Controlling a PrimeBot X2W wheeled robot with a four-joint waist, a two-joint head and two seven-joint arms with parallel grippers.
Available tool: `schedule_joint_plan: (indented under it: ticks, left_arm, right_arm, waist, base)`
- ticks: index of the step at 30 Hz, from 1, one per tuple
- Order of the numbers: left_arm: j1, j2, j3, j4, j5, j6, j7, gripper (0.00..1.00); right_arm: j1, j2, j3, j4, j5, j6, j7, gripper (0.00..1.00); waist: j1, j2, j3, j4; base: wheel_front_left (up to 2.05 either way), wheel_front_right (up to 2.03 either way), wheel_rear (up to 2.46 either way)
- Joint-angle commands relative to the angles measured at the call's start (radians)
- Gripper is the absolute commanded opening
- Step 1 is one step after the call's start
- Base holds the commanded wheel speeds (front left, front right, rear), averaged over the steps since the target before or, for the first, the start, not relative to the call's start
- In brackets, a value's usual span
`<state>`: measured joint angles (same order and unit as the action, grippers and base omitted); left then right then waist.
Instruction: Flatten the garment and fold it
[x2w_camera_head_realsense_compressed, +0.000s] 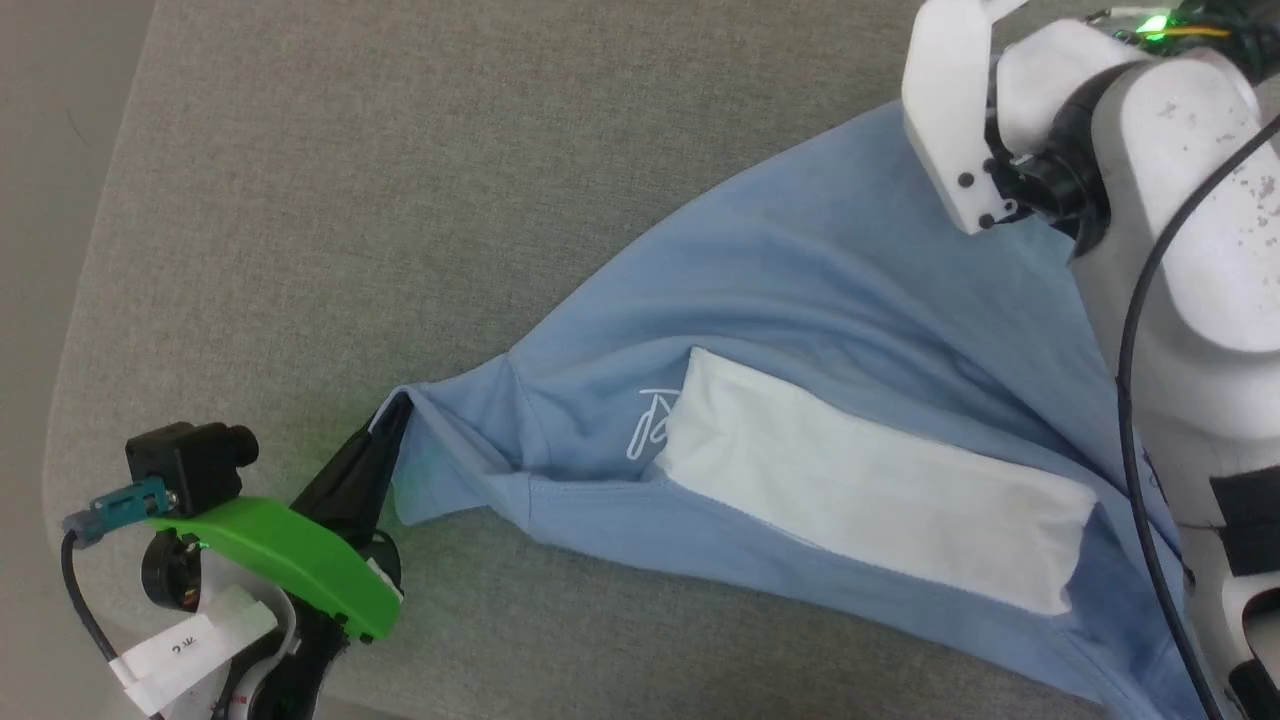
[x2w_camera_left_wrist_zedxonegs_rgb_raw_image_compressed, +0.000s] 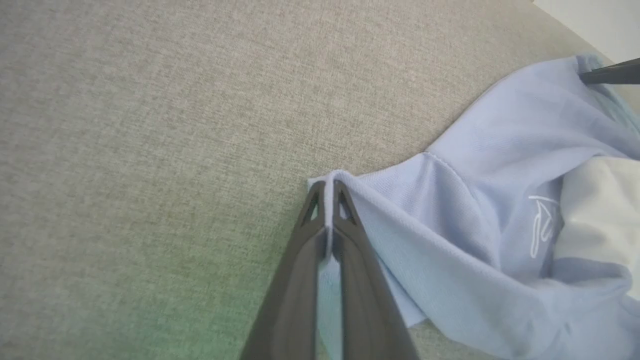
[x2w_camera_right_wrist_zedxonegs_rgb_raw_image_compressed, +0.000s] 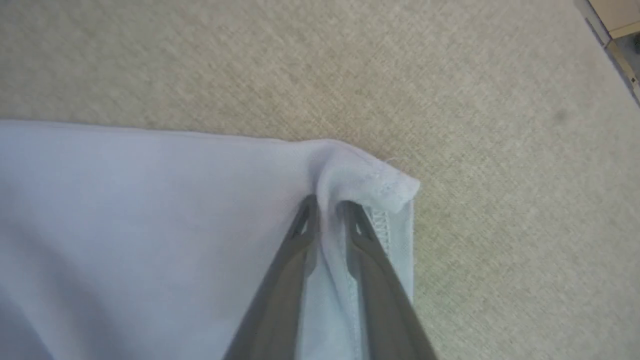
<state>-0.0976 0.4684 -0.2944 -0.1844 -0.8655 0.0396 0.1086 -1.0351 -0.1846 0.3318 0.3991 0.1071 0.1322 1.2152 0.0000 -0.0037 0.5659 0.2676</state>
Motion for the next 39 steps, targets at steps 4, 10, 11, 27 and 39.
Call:
schedule_joint_plan:
  ticks: [4,10,11,27,39]
  left_arm:
    - [0.002,0.007,0.001,0.000,-0.011,0.007,0.002,0.00]
    - [0.037,0.023,-0.004,-0.011,-0.001,0.045,0.027,0.00]
    - [0.043,0.024,-0.004,-0.013,-0.001,0.053,0.031,0.00]
    - [0.131,0.005,-0.017,-0.033,0.004,0.139,0.046,0.00]
    - [0.163,-0.029,-0.021,0.010,-0.024,0.136,0.020,0.00]
  right_arm:
    - [0.062,-0.017,-0.041,-0.014,0.015,-0.002,-0.059,0.00]
    - [0.155,-0.026,-0.134,-0.120,0.095,-0.002,-0.220,0.00]
    - [0.179,-0.034,-0.143,-0.142,0.107,-0.002,-0.234,0.00]
    - [0.905,0.076,-0.507,-0.567,0.263,-0.002,-0.343,0.00]
    - [1.116,0.134,-0.563,-0.579,0.367,-0.002,-0.423,0.00]
  waist:
    - [0.0000,0.0037,-0.070,-0.048]
    - [0.0000,0.0037,-0.220,-0.115]
    - [0.0000,0.0037,-0.241,-0.126]
    - [0.0000,0.0037,-0.419,-0.221]
    - [0.0000,0.0037,-0.481,-0.243]
  base:
    - [0.00,0.00,0.00]
    - [0.00,0.00,0.00]
    - [0.00,0.00,0.00]
    - [0.00,0.00,0.00]
    - [0.00,0.00,0.00]
